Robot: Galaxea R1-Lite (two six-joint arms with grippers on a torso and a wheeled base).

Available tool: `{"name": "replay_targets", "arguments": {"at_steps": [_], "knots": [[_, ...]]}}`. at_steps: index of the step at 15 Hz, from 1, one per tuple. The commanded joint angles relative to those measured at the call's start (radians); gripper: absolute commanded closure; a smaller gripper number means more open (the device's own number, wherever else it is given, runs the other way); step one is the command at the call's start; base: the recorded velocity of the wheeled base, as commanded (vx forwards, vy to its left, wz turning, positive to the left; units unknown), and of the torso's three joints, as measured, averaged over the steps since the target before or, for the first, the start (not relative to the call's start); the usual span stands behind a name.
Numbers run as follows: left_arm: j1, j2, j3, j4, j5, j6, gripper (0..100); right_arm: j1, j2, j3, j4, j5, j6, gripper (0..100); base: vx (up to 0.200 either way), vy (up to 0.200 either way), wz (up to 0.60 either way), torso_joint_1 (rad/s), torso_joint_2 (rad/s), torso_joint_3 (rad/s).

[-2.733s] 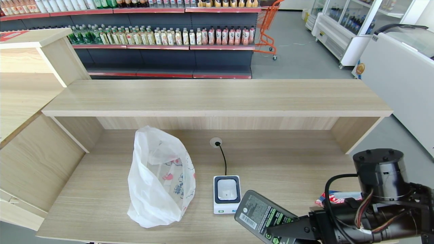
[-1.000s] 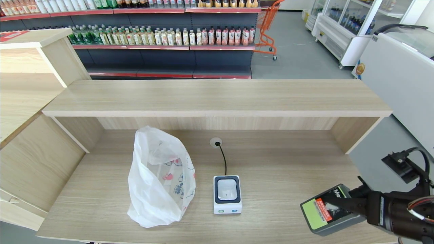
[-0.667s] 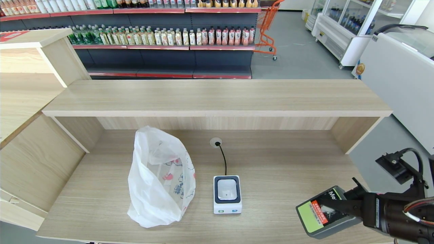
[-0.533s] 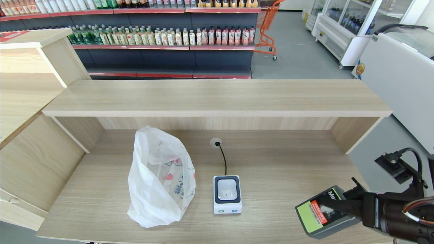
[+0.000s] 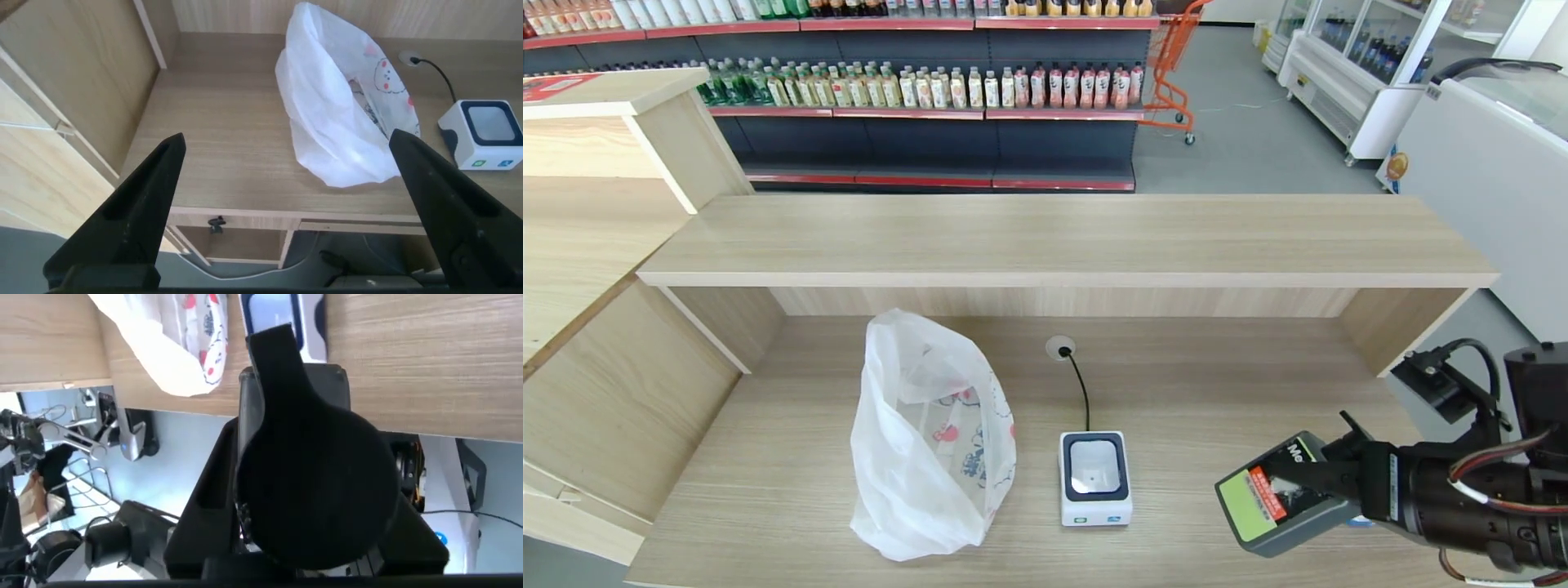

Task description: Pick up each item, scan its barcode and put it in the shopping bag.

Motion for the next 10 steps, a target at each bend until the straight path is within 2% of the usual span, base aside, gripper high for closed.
{"name": "replay_targets", "arguments": {"at_steps": [1,3,8,10], "knots": [[0.003,0.0,0.0,0.0,0.0,0.0,0,0.002,0.131,-0.032,0.003,-0.065,-0.005,100,0.0,0.2,0.0,0.007,0.0,0.007],[0.003,0.0,0.0,0.0,0.0,0.003,0,0.036,0.201,-0.062,0.001,-0.123,-0.005,100,0.0,0.2,0.0,-0.01,0.0,0.0],[0.003,0.0,0.0,0.0,0.0,0.003,0,0.084,0.388,-0.204,-0.001,-0.157,-0.062,100,0.0,0.0,0.0,0.0,0.0,0.0],[0.001,0.0,0.0,0.0,0.0,0.003,0,0.094,0.47,-0.234,-0.091,-0.161,-0.105,100,0.0,0.0,0.0,0.0,0.0,0.0]]}}
